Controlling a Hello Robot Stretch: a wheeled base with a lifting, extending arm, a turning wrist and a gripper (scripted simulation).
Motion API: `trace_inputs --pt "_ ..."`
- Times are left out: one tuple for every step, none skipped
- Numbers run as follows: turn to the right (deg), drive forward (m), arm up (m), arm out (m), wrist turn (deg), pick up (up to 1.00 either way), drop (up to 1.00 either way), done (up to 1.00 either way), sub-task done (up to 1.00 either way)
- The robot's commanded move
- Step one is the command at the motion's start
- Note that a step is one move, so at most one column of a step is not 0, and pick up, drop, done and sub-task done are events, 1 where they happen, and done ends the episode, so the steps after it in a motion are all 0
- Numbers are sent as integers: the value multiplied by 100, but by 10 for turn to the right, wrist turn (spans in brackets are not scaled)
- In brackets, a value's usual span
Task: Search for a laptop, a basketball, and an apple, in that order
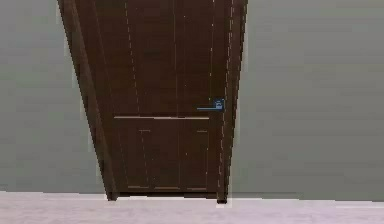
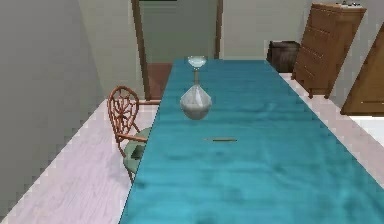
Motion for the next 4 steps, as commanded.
trace_inputs --pt "60 0 0 0 0 0 0 0 0" --pt "0 30 0 0 0 0 0 0 0" --pt "450 0 0 0 0 0 0 0 0" --pt "0 100 0 0 0 0 0 0 0"
